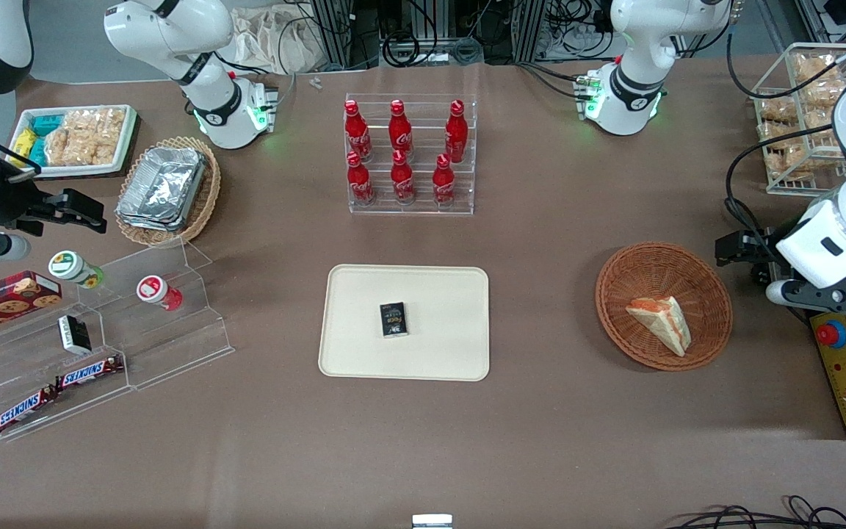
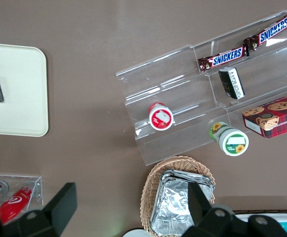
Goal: Place sandwich from basket to tray
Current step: 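Move the left gripper over the wrapped sandwich in the wicker basket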
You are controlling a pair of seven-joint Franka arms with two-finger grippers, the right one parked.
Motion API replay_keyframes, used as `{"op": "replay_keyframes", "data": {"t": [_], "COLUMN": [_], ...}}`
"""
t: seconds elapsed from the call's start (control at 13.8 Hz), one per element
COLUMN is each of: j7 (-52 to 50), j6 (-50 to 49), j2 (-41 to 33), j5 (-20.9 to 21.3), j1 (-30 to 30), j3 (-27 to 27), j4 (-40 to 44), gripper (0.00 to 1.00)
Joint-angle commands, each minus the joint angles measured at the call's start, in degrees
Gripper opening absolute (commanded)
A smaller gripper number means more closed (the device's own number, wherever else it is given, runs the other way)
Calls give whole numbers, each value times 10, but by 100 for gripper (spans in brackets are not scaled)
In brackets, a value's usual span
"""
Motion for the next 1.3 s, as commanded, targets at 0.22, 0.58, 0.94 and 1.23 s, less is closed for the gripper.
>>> {"op": "replay_keyframes", "data": {"t": [0.22, 0.58, 0.94, 1.23], "j7": [-34, -147, -284, -443], "j6": [-19, 56, 224, 284], "j2": [43, 62, 55, 80], "j5": [2, 9, 11, 11], "j1": [7, 12, 34, 30], "j3": [-9, -6, -1, -1], "j4": [40, -29, -161, -192], "gripper": [100, 100, 100, 100]}}
